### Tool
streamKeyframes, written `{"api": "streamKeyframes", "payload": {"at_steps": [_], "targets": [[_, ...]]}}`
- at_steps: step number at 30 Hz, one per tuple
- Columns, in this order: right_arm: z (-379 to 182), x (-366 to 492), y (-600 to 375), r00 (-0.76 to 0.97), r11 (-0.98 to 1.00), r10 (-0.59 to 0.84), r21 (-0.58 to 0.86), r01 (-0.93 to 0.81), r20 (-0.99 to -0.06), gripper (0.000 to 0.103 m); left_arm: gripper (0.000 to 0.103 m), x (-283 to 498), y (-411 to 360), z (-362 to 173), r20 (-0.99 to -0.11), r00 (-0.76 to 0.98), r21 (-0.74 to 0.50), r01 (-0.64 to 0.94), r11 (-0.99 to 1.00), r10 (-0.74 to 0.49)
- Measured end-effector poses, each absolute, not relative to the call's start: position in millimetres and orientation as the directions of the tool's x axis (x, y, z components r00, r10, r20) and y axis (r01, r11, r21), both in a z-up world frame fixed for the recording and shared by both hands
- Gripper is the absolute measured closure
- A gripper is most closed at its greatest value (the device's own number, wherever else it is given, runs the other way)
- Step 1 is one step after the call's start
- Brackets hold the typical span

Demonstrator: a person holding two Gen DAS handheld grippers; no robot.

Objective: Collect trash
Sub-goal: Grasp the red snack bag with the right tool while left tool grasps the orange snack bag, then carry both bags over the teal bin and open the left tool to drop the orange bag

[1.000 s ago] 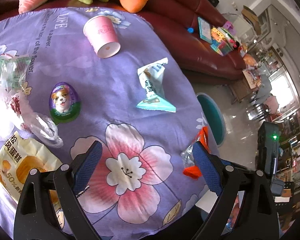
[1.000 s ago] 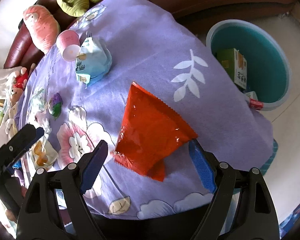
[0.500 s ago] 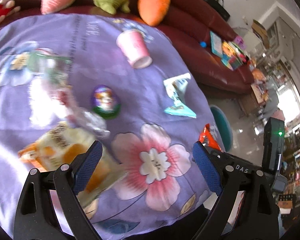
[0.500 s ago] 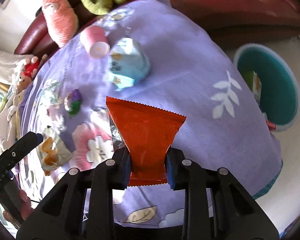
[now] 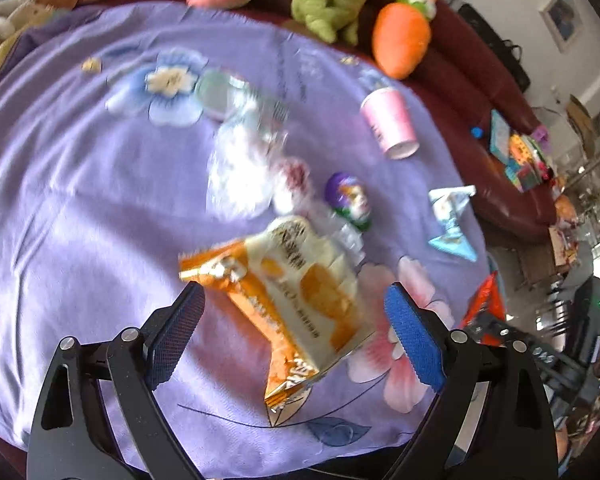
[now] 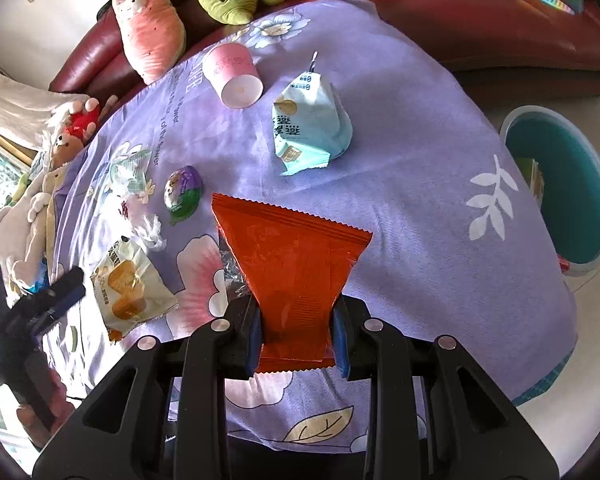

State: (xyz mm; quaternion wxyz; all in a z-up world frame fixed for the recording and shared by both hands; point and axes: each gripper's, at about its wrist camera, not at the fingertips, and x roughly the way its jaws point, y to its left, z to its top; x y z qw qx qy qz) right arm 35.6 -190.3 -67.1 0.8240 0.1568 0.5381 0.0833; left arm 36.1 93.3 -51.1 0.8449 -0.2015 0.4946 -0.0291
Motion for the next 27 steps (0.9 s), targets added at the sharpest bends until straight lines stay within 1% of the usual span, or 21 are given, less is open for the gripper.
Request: {"api": "streamKeyframes", "payload": {"at_steps": [7,9,11,12,14,15,17,21,27], "targets": [[-70.8,34.5,-199.7,0.407,0.930,0.313,0.364,0.052,-0.858,0.076,0.011,44.0,80.8,-80.7,-0.858,0.447,-0.358,-0.165,0.919,-0.254],[-71.4,34.4,-201.0,0.407,0.929,0.314,0.366,0.055,-0.858,0.076,0.014,43.9,76.2,-83.9,-0.859,0.440,-0.359,-0.158,0.920,-0.260],[-72.1,33.6,-203.9,0.409,0.927,0.315,0.370,0.059,-0.856,0.076,0.034,45.1,71.9,-86.5,-0.864,0.431,-0.352,-0.147,0.925,-0.260],[-72.3,33.3,-205.3,0.410,0.926,0.317,0.373,0.061,-0.855,0.076,0.039,44.9,69.9,-87.4,-0.866,0.427,-0.350,-0.142,0.926,-0.262],[-72.6,32.4,-207.5,0.412,0.924,0.319,0.376,0.063,-0.853,0.076,0.062,44.2,66.7,-87.0,-0.867,0.424,-0.345,-0.131,0.930,-0.262],[-72.6,31.5,-208.5,0.413,0.923,0.321,0.378,0.063,-0.852,0.076,0.070,43.3,64.8,-85.7,-0.868,0.429,-0.331,-0.126,0.935,-0.250],[-72.4,29.8,-210.7,0.417,0.921,0.325,0.384,0.064,-0.849,0.076,0.080,41.3,61.6,-81.4,-0.868,0.440,-0.309,-0.119,0.943,-0.229],[-70.7,26.9,-216.9,0.428,0.918,0.329,0.391,0.062,-0.842,0.076,0.083,34.8,55.9,-68.3,-0.857,0.470,-0.289,-0.096,0.952,-0.212],[-65.9,20.3,-235.5,0.461,0.910,0.331,0.408,0.076,-0.823,0.076,0.083,27.1,29.7,-38.3,-0.831,0.503,-0.276,-0.005,0.961,-0.236]]}}
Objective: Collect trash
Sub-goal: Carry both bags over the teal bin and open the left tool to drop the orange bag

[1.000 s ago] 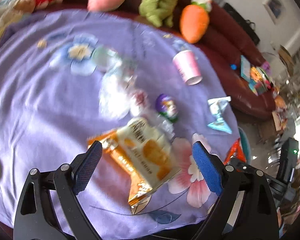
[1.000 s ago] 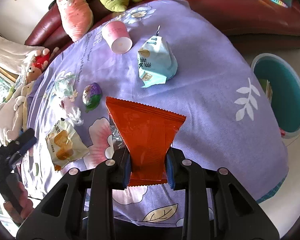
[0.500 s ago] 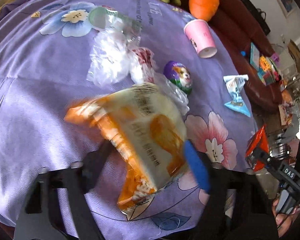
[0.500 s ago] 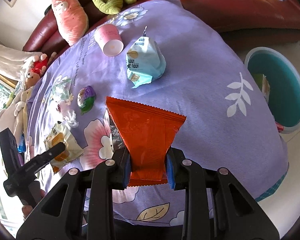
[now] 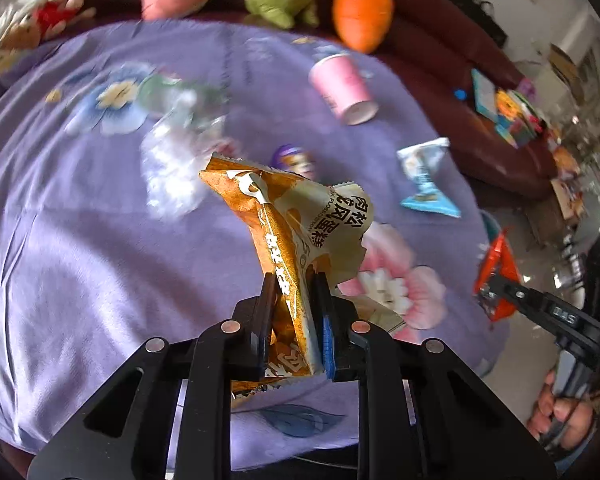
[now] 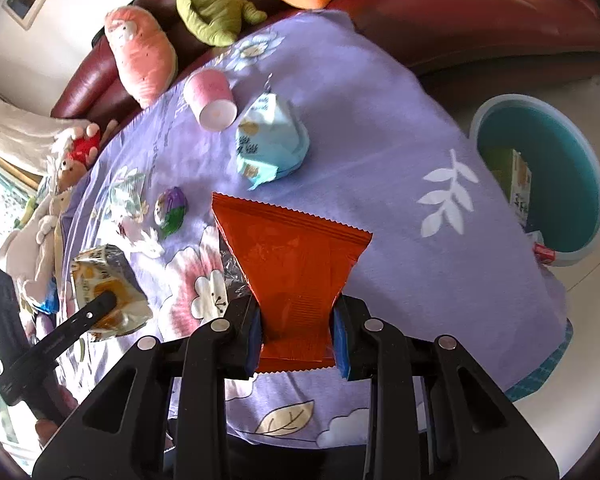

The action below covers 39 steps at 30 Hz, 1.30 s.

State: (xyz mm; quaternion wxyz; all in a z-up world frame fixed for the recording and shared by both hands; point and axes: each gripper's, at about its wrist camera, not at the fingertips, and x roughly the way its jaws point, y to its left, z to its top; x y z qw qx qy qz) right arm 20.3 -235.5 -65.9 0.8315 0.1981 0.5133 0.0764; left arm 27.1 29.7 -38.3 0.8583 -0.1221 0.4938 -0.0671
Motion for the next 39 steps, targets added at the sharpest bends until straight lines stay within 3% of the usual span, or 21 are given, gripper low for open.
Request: {"api": "streamKeyframes", "payload": {"at_steps": [12,19,39], "targets": [[-44.6,5.5,-313.3,0.581,0.865,0.302,0.474,0.167,-0.756,0.076,0.083,54.4,-77.0,-5.8,-0.815,0.480,-0.238,0.234,0.943,-0.325],[-29.0,-7.9,-388.8,0.676,0.823,0.209,0.500,0.268,-0.706,0.076,0.083,75.0,-162.4,3.3,-0.814,0.449,-0.198,0.383,0.903,-0.369],[-74.3,-10.1,-528.1,0.678,0.698,0.114,0.544,0.466,-0.726,0.076,0.082,134.4,-352.0,-53.5,-0.877,0.300,-0.151,0.568,0.809,-0.374]]}}
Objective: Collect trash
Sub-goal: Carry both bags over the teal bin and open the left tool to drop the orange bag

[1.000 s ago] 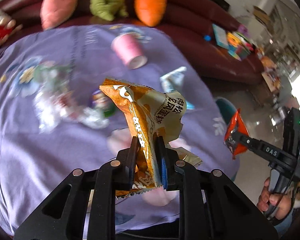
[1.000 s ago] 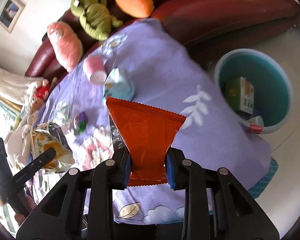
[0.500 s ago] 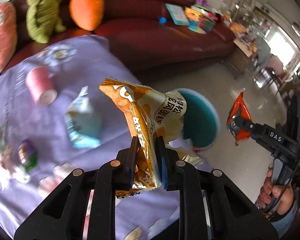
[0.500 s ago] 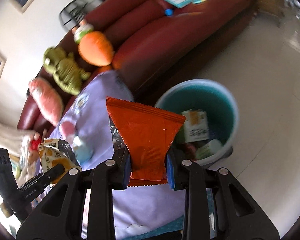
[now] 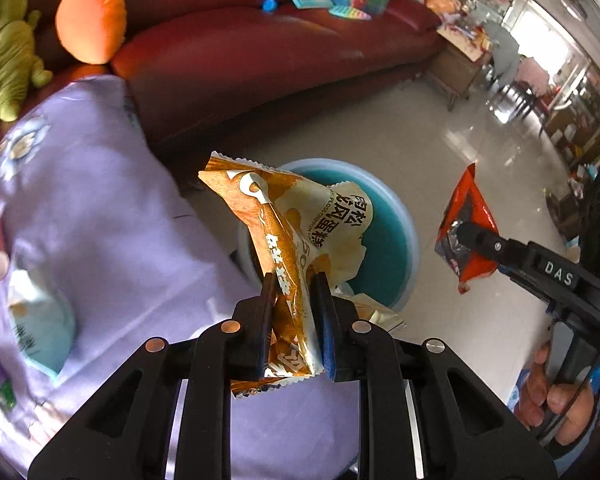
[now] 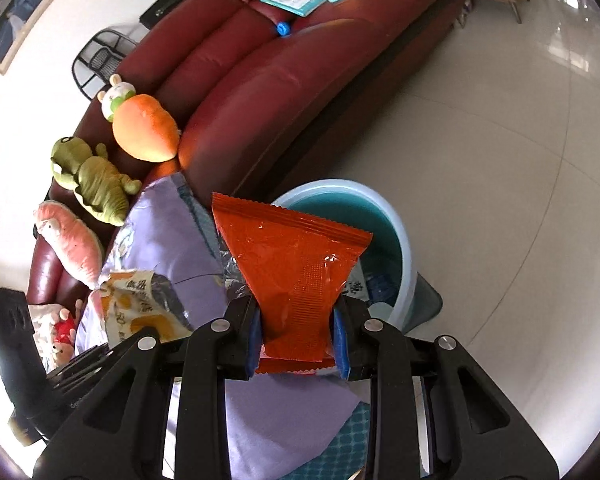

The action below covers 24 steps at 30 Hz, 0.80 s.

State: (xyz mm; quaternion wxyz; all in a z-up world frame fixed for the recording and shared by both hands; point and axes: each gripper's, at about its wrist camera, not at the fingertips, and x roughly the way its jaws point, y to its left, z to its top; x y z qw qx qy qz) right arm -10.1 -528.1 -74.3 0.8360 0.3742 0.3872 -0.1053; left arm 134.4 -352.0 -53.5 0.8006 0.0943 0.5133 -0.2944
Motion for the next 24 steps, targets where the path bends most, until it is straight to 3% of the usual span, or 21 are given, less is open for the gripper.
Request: {"api": "streamKeyframes", "payload": {"at_steps": [11,12,14,17,24], "targets": [[-85.5,3.8,-554.0,0.645,0.699,0.080,0.504,0.508,-0.760,0.076,0.078,161.7,-393.0,-102.8,-0.906,0.211,-0.176,0.600,0.781,-0.366],[-86.1,3.8,-555.6,0.643,0.698,0.077,0.502,0.511,-0.762,0.076,0.075,162.9,-394.6,-106.4,-0.908,0.203,-0.179,0.604,0.777,-0.368],[-87.6,3.6,-557.7,0.640,0.697,0.075,0.499,0.515,-0.765,0.076,0.051,163.9,-398.6,-113.2,-0.911,0.200,-0.174,0.605,0.777,-0.360],[-89.1,5.4,-557.6,0.634,0.697,0.077,0.497,0.517,-0.769,0.076,0.033,164.6,-396.0,-118.5,-0.915,0.201,-0.169,0.597,0.784,-0.350],[-88.4,10.3,-553.1,0.630,0.708,0.082,0.490,0.509,-0.772,0.076,0.022,166.1,-383.6,-115.5,-0.911,0.221,-0.172,0.566,0.806,-0.349]]}}
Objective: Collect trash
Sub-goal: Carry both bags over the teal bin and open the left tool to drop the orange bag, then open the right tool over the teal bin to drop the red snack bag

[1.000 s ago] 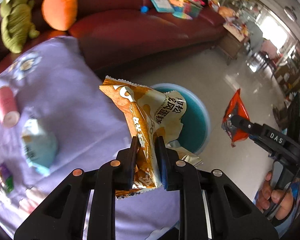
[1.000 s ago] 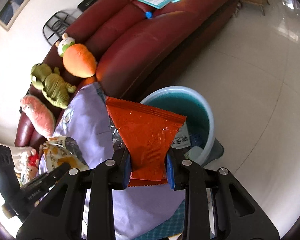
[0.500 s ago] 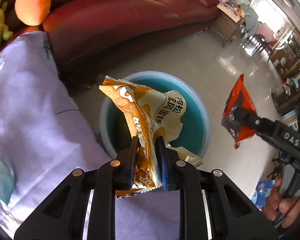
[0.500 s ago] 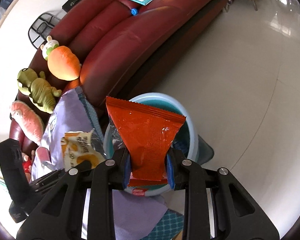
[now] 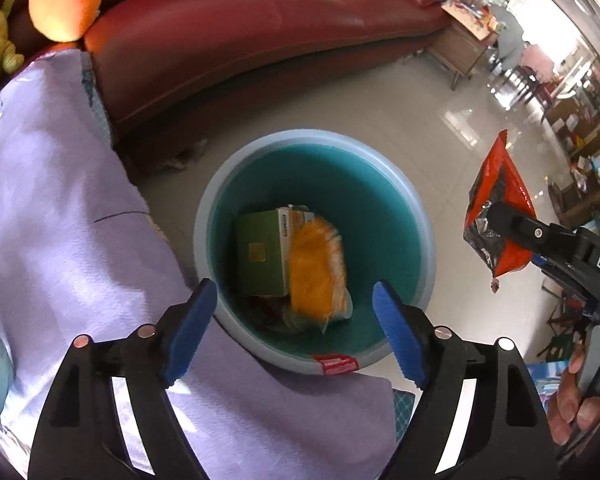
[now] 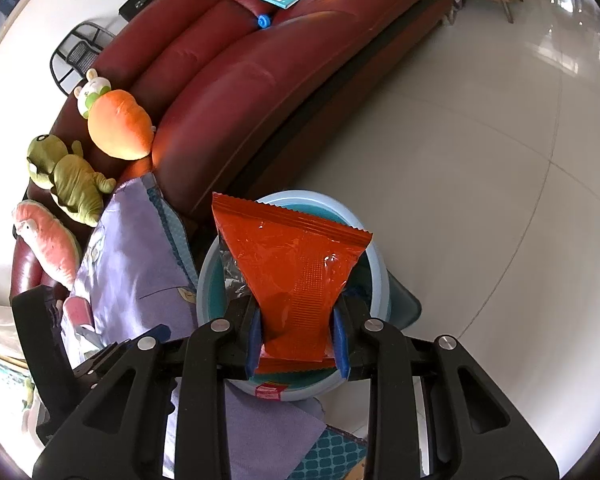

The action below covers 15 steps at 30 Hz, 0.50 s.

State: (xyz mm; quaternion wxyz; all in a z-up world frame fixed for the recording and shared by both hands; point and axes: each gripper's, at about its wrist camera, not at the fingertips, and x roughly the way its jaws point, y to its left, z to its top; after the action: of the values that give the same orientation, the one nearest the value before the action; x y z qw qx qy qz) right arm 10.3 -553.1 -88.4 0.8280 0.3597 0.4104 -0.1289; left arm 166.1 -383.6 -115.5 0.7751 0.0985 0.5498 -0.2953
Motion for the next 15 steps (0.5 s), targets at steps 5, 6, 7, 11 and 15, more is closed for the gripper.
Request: {"api": "streamKeyframes", "payload": {"at_steps": [5,6,7,11,15], "targets": [[-87.5,14.5,-549.3,0.624,0.717,0.084,0.482,0.504,-0.777,0.076,0.018,164.1,-367.6,-106.8,-0.901,0.231,-0.192,0.547,0.815,-0.367],[-87.4,15.9,-548.1,0.623,0.719,0.085,0.481,0.503,-0.778,0.076,0.018,162.4,-365.6,-104.8,-0.899,0.233,-0.195,0.545,0.815,-0.370],[-87.8,17.1,-547.5,0.621,0.720,0.087,0.480,0.501,-0.779,0.076,0.017,160.5,-363.6,-103.2,-0.898,0.235,-0.195,0.545,0.816,-0.372],[-88.6,23.8,-541.6,0.613,0.731,0.098,0.475,0.491,-0.784,0.074,0.016,155.0,-354.0,-99.1,-0.895,0.238,-0.198,0.545,0.815,-0.377],[-90.1,32.8,-535.2,0.599,0.747,0.103,0.459,0.480,-0.794,0.069,0.015,151.4,-345.3,-96.3,-0.893,0.238,-0.202,0.546,0.813,-0.382]]}}
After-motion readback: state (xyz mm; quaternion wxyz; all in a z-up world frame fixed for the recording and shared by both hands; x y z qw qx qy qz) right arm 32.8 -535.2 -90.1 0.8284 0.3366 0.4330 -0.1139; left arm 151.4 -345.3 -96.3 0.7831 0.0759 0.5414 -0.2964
